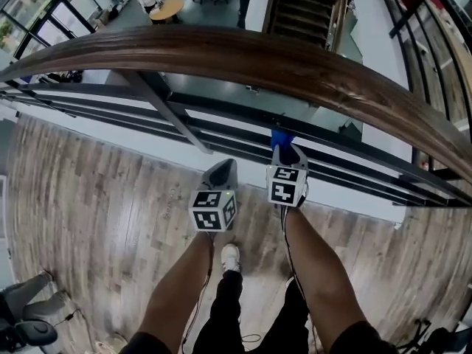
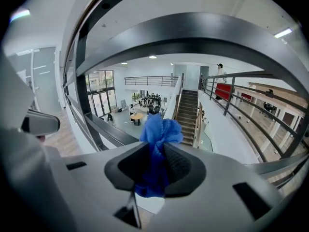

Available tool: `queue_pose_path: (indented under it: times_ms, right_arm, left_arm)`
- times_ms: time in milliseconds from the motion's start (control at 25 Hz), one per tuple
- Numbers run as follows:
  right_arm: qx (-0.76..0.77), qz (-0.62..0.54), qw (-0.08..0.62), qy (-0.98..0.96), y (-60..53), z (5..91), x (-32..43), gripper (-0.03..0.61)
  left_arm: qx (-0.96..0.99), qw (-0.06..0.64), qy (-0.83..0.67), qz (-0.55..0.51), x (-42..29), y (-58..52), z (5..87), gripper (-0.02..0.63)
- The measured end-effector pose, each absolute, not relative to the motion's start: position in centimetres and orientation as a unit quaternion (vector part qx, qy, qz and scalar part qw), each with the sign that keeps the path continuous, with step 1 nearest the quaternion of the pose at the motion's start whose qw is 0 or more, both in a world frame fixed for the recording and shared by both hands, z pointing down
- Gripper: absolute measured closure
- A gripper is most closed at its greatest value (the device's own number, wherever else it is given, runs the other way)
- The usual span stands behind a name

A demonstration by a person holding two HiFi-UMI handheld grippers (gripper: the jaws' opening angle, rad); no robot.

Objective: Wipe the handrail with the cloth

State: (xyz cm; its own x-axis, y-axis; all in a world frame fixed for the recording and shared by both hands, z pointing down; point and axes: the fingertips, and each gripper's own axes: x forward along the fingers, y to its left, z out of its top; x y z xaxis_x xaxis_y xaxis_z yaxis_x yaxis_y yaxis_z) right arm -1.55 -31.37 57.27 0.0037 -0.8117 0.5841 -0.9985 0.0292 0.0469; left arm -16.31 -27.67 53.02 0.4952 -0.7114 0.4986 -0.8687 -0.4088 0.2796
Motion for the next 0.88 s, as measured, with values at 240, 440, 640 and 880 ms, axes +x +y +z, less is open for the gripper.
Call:
queue_pose_path:
  times_ms: [240, 440, 640, 880]
  right_arm:
    - [0.694, 0.213, 0.229, -0.649, -27.9, 57.2, 5.9, 0.479]
    - [0.703, 0.226, 0.23, -0.634, -25.4, 57.1, 12.5, 0.48]
    - [0.712, 0.227, 0.232, -0.623, -22.4, 57.1, 19.1, 0.48]
    - [0.717, 0.238, 0.234, -0.612, -19.2, 57.2, 26.6, 0.48]
  left_arm:
    - [0.842, 0.249, -0.445, 0.175, -10.0, -25.8, 53.0, 0.609]
    - [0.855, 0.25, -0.419, 0.179, -3.4, -24.4, 52.6, 0.609]
    - [0.868, 0.25, -0.389, 0.181, 3.7, -22.6, 52.6, 0.609]
    - [0.884, 0.234, -0.353, 0.196, 11.7, -20.0, 52.6, 0.609]
